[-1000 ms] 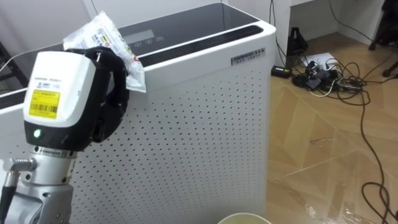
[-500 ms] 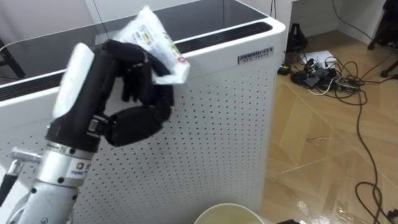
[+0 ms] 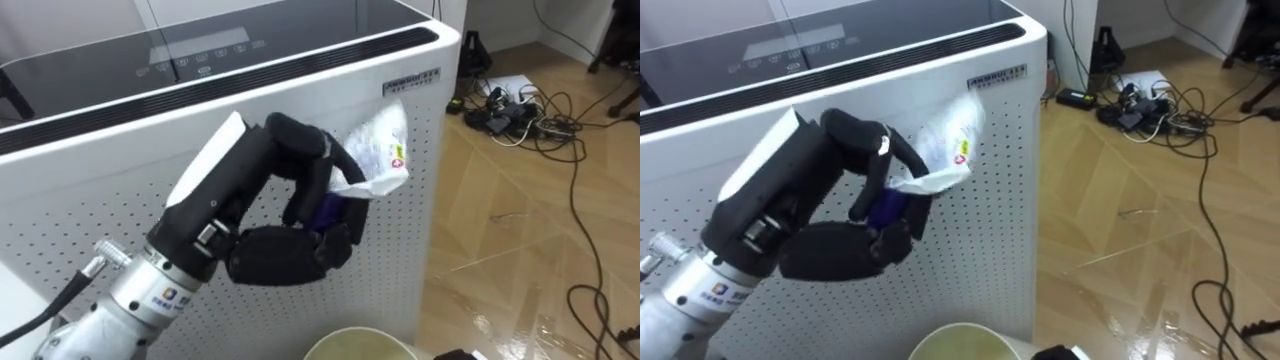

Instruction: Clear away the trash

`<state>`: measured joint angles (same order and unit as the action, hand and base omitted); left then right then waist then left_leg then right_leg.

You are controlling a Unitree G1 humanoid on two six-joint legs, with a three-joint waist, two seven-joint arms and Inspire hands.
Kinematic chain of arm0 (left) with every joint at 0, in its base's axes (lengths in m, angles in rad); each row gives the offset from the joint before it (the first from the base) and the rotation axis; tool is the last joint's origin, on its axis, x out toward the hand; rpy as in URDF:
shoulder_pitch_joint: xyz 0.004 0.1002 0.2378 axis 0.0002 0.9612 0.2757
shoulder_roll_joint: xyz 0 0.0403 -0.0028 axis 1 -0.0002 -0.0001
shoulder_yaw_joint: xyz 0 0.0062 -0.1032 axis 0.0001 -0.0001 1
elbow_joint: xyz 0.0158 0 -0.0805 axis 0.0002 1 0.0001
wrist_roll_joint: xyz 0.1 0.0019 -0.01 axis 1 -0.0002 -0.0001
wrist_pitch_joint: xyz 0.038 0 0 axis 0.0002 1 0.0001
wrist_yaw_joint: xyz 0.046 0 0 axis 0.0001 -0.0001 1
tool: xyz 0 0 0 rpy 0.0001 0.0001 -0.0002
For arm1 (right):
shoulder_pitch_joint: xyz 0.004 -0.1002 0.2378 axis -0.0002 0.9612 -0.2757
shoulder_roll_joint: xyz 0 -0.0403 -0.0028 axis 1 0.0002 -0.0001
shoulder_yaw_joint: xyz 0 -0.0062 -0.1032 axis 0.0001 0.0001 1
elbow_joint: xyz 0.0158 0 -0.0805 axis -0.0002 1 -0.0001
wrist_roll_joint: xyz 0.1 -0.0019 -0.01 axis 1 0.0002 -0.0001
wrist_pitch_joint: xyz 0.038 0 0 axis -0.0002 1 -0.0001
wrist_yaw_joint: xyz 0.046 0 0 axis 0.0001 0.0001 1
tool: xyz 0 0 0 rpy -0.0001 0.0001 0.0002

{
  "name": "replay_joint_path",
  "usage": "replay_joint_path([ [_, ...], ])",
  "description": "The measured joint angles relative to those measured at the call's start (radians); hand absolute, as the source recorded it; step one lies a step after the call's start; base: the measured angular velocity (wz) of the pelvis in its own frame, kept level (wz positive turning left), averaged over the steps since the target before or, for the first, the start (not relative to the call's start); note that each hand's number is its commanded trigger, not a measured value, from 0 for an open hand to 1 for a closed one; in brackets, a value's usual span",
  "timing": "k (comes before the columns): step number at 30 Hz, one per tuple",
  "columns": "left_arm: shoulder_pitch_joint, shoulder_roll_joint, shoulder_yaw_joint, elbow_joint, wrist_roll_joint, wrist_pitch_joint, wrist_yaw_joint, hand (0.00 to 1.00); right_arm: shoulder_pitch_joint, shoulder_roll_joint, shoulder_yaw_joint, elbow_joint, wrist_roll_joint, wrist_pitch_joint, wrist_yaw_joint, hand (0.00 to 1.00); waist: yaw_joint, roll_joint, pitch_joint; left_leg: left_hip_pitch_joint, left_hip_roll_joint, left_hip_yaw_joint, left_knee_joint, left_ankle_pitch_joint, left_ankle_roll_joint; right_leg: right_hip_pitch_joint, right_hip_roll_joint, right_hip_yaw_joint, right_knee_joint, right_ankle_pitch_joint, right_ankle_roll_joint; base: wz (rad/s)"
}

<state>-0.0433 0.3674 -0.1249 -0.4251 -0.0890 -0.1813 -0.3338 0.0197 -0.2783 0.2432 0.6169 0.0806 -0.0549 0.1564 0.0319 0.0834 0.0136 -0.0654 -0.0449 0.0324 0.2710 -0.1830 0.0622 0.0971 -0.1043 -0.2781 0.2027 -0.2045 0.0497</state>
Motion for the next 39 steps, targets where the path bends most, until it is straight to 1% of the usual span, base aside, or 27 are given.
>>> replay_joint_path([
  [2, 0.003, 0.001, 0.000, 0.011, 0.000, 0.000, -0.031, 1.00, -0.007, 0.000, 0.000, 0.000, 0.000, 0.000, 0.000, 1.00, -0.001, 0.001, 0.0004, -0.010, -0.001, -0.005, 0.003, 0.000, 0.000, -0.006, 0.001, -0.001, 0.000, 0.000, 0.000, 0.06],
  [5, 0.023, 0.001, 0.000, 0.030, 0.001, 0.000, -0.064, 1.00, -0.026, -0.003, 0.000, 0.000, 0.001, 0.000, -0.001, 1.00, 0.002, 0.010, 0.0046, -0.020, -0.002, -0.008, 0.004, 0.000, 0.000, -0.015, 0.001, -0.003, 0.000, 0.000, 0.000, 0.03],
  [6, 0.028, 0.003, 0.000, 0.040, 0.001, 0.001, -0.073, 1.00, -0.035, -0.004, 0.000, 0.000, 0.001, 0.000, -0.001, 1.00, 0.001, 0.013, 0.0044, -0.030, -0.002, -0.011, 0.005, 0.001, 0.000, -0.024, 0.001, -0.011, 0.000, 0.000, 0.000, 0.06],
  [7, 0.034, 0.003, 0.000, 0.043, 0.001, 0.001, -0.074, 1.00, -0.040, -0.004, 0.000, 0.000, 0.001, 0.000, -0.002, 1.00, 0.002, 0.014, 0.0046, -0.036, -0.002, -0.011, 0.005, 0.003, 0.001, -0.030, 0.001, -0.011, 0.000, 0.000, 0.000, 0.06],
  [9, 0.052, 0.003, -0.001, 0.084, 0.003, 0.003, -0.085, 1.00, -0.052, -0.008, 0.004, 0.004, 0.009, 0.001, -0.001, 1.00, 0.004, 0.016, 0.0048, -0.047, -0.002, -0.011, 0.002, 0.006, 0.000, -0.045, 0.000, -0.011, 0.001, 0.000, 0.000, 0.00],
  [10, 0.057, 0.003, -0.002, 0.095, 0.004, 0.007, -0.087, 1.00, -0.058, -0.010, 0.010, 0.004, 0.011, 0.002, -0.002, 1.00, 0.004, 0.015, 0.0051, -0.048, -0.002, -0.010, 0.002, 0.008, 0.000, -0.048, 0.000, -0.011, 0.001, 0.000, 0.000, 0.00],
  [12, 0.062, 0.003, -0.028, 0.165, 0.010, 0.021, -0.087, 1.00, -0.098, -0.007, 0.020, 0.055, 0.012, 0.002, -0.002, 1.00, 0.004, 0.011, 0.0082, -0.046, -0.002, -0.011, 0.001, 0.009, 0.000, -0.049, 0.000, -0.015, 0.001, 0.000, 0.000, 0.02],
  [13, 0.062, 0.003, -0.036, 0.181, 0.016, 0.024, -0.088, 1.00, -0.110, -0.005, 0.021, 0.072, 0.011, 0.002, -0.001, 1.00, 0.004, 0.010, 0.0088, -0.048, -0.002, -0.012, 0.001, 0.009, 0.000, -0.050, 0.000, -0.016, 0.001, 0.000, 0.000, 0.05],
  [15, 0.082, 0.002, -0.043, 0.205, 0.047, 0.030, -0.090, 1.00, -0.146, 0.001, 0.021, 0.105, 0.010, 0.002, -0.007, 1.00, 0.001, 0.009, 0.0090, -0.086, -0.003, -0.022, 0.009, 0.009, -0.001, -0.081, 0.000, -0.028, 0.003, 0.000, 0.000, 0.13],
  [17, 0.084, 0.002, -0.048, 0.220, 0.104, 0.030, -0.091, 1.00, -0.159, 0.000, 0.019, 0.121, 0.012, 0.002, -0.016, 1.00, -0.001, 0.008, 0.0098, -0.119, -0.005, -0.041, 0.024, 0.010, -0.001, -0.104, 0.000, -0.041, 0.004, 0.000, 0.000, 0.22],
  [18, 0.084, 0.002, -0.052, 0.253, 0.124, 0.030, -0.089, 1.00, -0.161, 0.001, 0.019, 0.138, 0.012, 0.002, -0.017, 1.00, 0.004, 0.008, 0.0099, -0.123, -0.005, -0.045, 0.024, 0.011, -0.001, -0.108, 0.000, -0.051, 0.006, 0.000, 0.000, 0.17],
  [20, 0.084, 0.003, -0.065, 0.311, 0.145, 0.032, -0.078, 1.00, -0.163, 0.006, 0.022, 0.160, 0.025, 0.002, -0.029, 1.00, 0.004, 0.008, 0.0101, -0.125, -0.007, -0.049, 0.022, 0.011, -0.001, -0.109, 0.000, -0.058, 0.008, 0.000, 0.000, 0.11],
  [24, 0.084, 0.001, -0.100, 0.413, 0.165, 0.042, -0.069, 1.00, -0.183, 0.006, 0.023, 0.198, 0.040, 0.002, -0.035, 1.00, 0.002, 0.003, 0.0129, -0.137, -0.005, -0.047, 0.019, 0.011, -0.001, -0.123, -0.001, -0.063, 0.012, 0.000, 0.000, 0.00],
  [26, 0.082, 0.001, -0.113, 0.448, 0.169, 0.050, -0.069, 1.00, -0.185, 0.007, 0.023, 0.204, 0.041, 0.002, -0.036, 1.00, 0.001, 0.001, 0.0135, -0.140, -0.004, -0.047, 0.019, 0.011, -0.001, -0.131, -0.001, -0.063, 0.020, 0.000, 0.000, 0.00],
  [28, 0.082, -0.002, -0.117, 0.472, 0.171, 0.051, -0.070, 1.00, -0.190, 0.007, 0.023, 0.209, 0.044, 0.002, -0.038, 1.00, 0.003, -0.002, 0.0139, -0.153, -0.003, -0.047, 0.018, 0.012, -0.003, -0.146, -0.001, -0.063, 0.022, 0.000, 0.000, -0.02],
  [29, 0.080, -0.005, -0.122, 0.494, 0.173, 0.051, -0.070, 0.91, -0.191, 0.007, 0.023, 0.210, 0.050, 0.002, -0.044, 1.00, 0.002, -0.003, 0.0147, -0.160, -0.002, -0.049, 0.018, 0.015, -0.003, -0.162, -0.002, -0.061, 0.037, 0.000, 0.000, -0.04],
  [30, 0.078, -0.006, -0.131, 0.516, 0.187, 0.054, -0.070, 0.59, -0.191, 0.008, 0.023, 0.210, 0.052, 0.002, -0.045, 1.00, 0.001, -0.004, 0.0145, -0.164, 0.000, -0.050, 0.014, 0.019, -0.003, -0.180, -0.004, -0.058, 0.062, 0.000, 0.000, -0.04],
  [31, 0.078, -0.006, -0.136, 0.521, 0.199, 0.058, -0.070, 0.00, -0.191, 0.008, 0.024, 0.210, 0.051, 0.002, -0.046, 1.00, 0.002, -0.004, 0.0148, -0.165, 0.001, -0.049, 0.012, 0.021, -0.003, -0.187, -0.006, -0.055, 0.072, 0.000, -0.001, 0.00],
  [33, 0.078, -0.004, -0.165, 0.539, 0.221, 0.063, -0.072, 0.00, -0.192, 0.007, 0.032, 0.217, 0.052, 0.002, -0.046, 1.00, 0.001, -0.011, 0.0165, -0.166, -0.002, -0.039, 0.009, 0.023, -0.002, -0.189, -0.010, -0.054, 0.073, -0.001, -0.001, 0.00],
  [35, 0.080, -0.004, -0.176, 0.548, 0.221, 0.063, -0.076, 0.00, -0.194, 0.007, 0.042, 0.218, 0.052, 0.002, -0.045, 1.00, 0.001, -0.017, 0.0200, -0.170, -0.003, -0.033, 0.009, 0.023, -0.002, -0.190, -0.013, -0.056, 0.071, -0.001, -0.001, -0.02],
  [39, 0.074, -0.005, -0.176, 0.607, 0.220, 0.066, -0.091, 0.00, -0.197, 0.010, 0.050, 0.233, 0.069, 0.002, -0.038, 1.00, 0.001, -0.027, 0.0198, -0.196, -0.004, -0.014, 0.020, 0.026, 0.003, -0.209, -0.016, -0.056, 0.071, -0.001, -0.001, 0.02],
])
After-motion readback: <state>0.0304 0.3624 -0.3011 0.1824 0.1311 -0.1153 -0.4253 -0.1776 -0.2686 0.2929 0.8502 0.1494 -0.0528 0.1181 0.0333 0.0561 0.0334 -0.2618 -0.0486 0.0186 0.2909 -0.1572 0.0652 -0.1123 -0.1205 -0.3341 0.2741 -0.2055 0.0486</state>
